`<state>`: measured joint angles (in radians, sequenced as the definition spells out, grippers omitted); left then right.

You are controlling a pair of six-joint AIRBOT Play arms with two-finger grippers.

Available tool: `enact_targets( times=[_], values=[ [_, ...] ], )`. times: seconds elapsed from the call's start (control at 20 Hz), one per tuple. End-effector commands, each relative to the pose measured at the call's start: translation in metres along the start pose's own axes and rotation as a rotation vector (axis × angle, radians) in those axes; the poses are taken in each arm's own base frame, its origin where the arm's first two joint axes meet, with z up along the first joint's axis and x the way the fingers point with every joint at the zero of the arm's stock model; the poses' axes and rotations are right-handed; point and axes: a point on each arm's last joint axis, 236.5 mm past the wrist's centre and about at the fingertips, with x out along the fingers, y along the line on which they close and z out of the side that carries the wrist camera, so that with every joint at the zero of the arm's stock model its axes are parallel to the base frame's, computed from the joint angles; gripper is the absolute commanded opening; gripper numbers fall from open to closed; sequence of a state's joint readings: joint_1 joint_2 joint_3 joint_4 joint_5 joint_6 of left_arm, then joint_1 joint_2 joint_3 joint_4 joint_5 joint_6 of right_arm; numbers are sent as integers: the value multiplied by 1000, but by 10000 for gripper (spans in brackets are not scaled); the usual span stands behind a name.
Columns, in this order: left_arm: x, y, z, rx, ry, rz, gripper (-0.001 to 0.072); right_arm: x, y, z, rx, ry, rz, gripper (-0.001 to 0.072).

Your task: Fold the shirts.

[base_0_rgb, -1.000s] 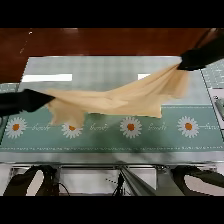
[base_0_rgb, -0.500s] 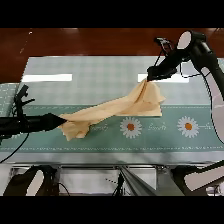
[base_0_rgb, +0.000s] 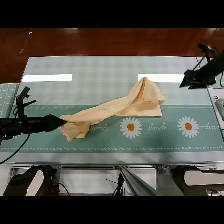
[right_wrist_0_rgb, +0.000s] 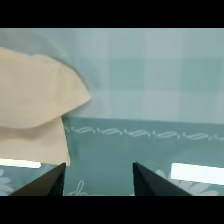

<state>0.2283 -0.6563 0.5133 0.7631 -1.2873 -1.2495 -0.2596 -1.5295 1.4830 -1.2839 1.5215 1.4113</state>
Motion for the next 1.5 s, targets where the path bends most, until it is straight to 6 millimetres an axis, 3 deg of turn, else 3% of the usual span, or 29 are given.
enact_targets(
  times=[0.0,0.1,0.35,0.6,0.9,0.95,1.0,1.1,1.2,1.25,1.35,1.45],
  values=[
    [0,1,2,0,-8,3,26,28,11,-55,88,88,241,475],
    [0,1,2,0,-8,3,26,58,15,-75,136,121,270,475],
    [0,1,2,-1,-8,3,26,99,36,-87,259,90,402,475],
    [0,1,2,-1,-8,3,26,112,38,-78,279,29,398,475],
    [0,1,2,-1,-9,3,26,148,75,-54,255,-58,254,473],
    [0,1,2,0,-9,3,26,152,83,-52,249,-68,251,453],
    [0,1,2,0,-10,3,26,154,89,-53,232,-71,248,348],
    [0,2,5,0,-22,8,26,153,98,-53,206,-65,254,49],
    [-2,2,12,7,-45,13,26,131,107,-45,125,-86,278,30],
    [-6,-2,17,19,-61,15,26,109,113,-35,70,-130,286,29],
    [-22,-17,39,79,-119,16,25,43,133,-7,-57,-287,308,29],
    [-55,-48,73,176,-222,15,25,-54,161,15,-188,-521,321,29]
  ],
)
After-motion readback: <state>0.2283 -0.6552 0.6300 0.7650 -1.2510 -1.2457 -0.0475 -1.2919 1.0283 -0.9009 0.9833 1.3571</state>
